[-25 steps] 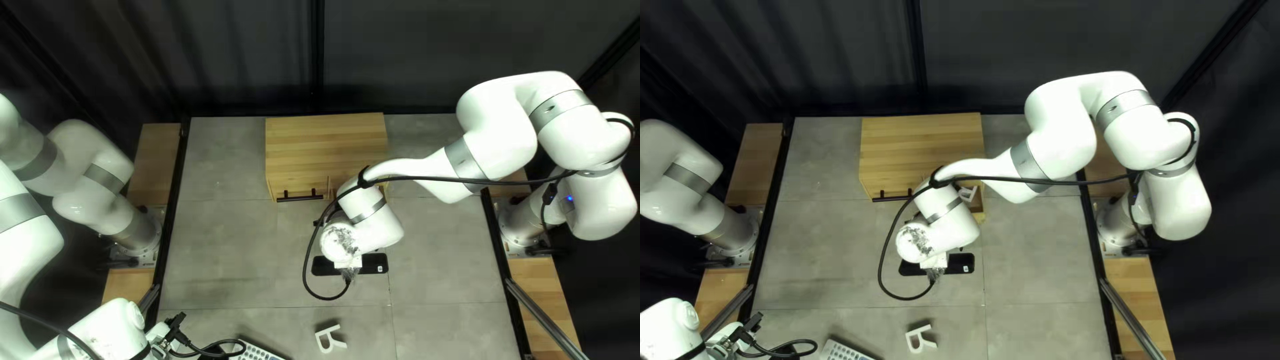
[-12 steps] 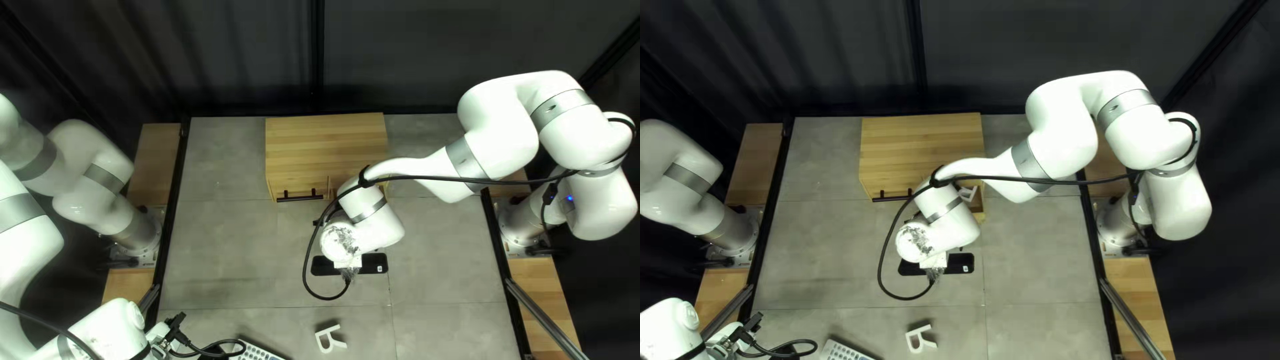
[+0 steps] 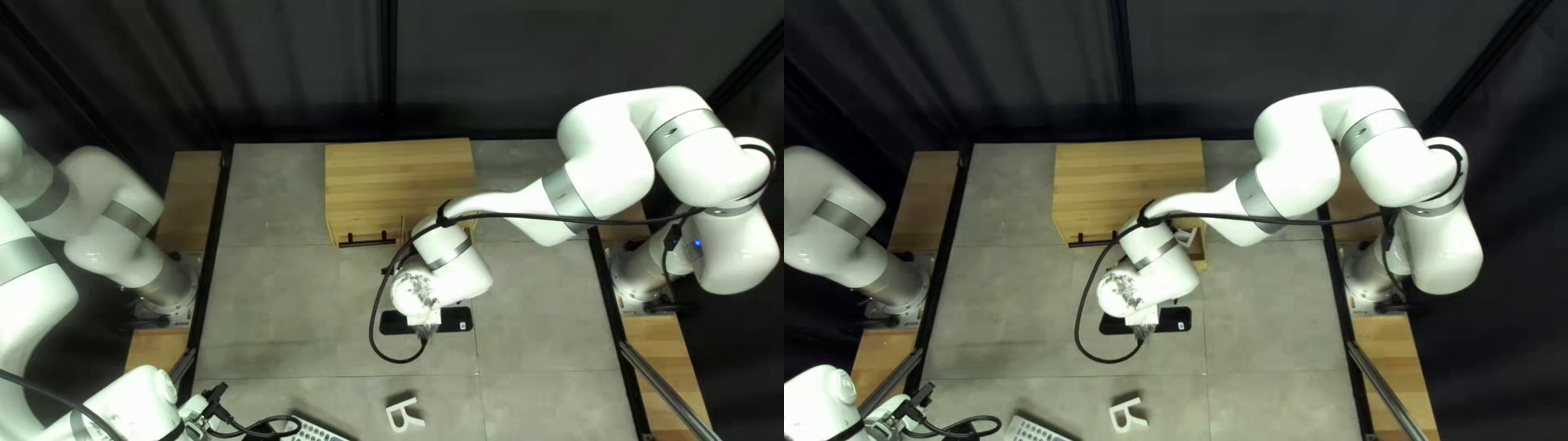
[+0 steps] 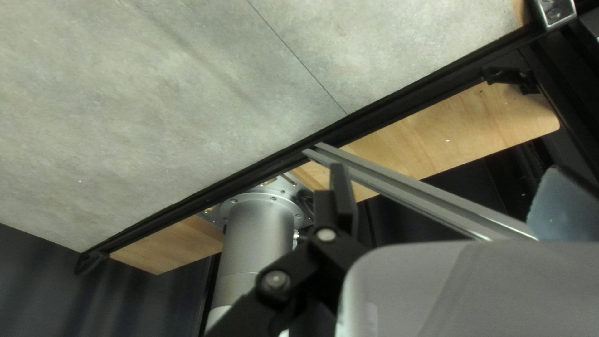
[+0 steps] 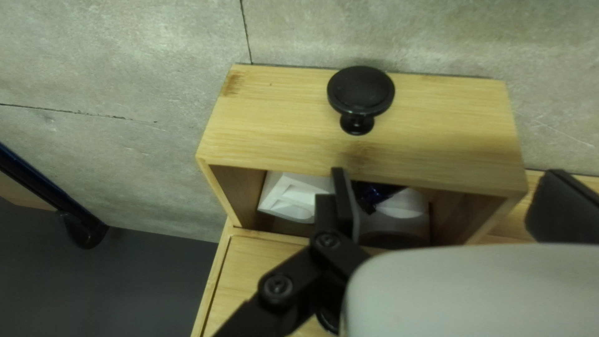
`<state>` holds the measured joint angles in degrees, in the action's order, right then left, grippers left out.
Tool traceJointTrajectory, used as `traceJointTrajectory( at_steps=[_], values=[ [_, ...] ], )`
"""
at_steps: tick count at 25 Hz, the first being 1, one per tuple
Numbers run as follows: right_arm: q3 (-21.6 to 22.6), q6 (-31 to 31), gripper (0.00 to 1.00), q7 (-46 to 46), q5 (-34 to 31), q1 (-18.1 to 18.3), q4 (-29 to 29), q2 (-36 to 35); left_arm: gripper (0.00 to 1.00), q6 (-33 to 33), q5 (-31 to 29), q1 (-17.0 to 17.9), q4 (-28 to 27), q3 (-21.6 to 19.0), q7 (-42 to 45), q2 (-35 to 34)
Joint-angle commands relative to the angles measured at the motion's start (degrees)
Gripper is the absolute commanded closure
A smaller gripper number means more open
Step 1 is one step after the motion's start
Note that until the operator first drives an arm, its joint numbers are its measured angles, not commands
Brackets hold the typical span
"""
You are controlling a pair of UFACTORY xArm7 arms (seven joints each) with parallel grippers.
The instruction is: Open drawers and place objects into drawer and close
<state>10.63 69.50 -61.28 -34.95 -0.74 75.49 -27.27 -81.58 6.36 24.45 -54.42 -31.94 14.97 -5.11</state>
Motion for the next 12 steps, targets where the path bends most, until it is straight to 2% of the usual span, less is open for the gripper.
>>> traceJointTrajectory(
  at_steps=[1, 12],
  values=[
    [-0.02, 0.51, 0.00, 0.04, 0.27, 0.04, -0.18, 0.24, 0.00, 0.00, 0.00, 0.00, 0.00, 0.00, 0.00, 0.00],
    [0.01, 1.61, 0.00, 0.34, 0.69, -0.13, -0.04, 0.34, 0.00, 0.00, 0.00, 0.00, 0.00, 0.00, 0.00, 0.00]
  ],
)
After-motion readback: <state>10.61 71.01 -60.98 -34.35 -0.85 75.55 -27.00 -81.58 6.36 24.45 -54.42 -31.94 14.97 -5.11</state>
